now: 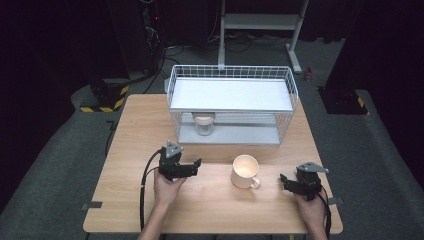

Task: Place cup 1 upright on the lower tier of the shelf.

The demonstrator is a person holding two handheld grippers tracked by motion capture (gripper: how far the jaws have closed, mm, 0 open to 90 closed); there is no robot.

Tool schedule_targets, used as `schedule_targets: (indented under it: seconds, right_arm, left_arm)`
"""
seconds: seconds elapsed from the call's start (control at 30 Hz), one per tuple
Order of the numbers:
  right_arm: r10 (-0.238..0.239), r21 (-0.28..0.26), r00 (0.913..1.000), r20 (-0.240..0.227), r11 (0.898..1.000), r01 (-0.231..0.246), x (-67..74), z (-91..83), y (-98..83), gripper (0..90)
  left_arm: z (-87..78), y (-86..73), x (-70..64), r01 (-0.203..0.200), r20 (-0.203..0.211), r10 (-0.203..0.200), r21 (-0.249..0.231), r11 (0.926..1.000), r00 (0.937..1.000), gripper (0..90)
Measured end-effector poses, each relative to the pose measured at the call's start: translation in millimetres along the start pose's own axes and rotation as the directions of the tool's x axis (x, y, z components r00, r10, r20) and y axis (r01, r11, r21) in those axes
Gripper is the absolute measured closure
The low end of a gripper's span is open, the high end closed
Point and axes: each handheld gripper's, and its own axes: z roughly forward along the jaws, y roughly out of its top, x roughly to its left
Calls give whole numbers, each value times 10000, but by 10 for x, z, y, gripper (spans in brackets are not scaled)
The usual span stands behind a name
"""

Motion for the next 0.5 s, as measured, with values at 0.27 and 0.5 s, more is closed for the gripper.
schedule_targets:
  seconds: [0.27,0.5]
  right_arm:
    - [-3,-2,10000,1,10000,3,0,0,0,277]
    - [-1,-7,10000,1,10000,1,0,0,0,278]
  left_arm:
    - [-43,-76,-34,-10,-9,10,14,10000,10000,119]
    - [-66,-150,-64,-112,-77,113,112,9999,9999,121]
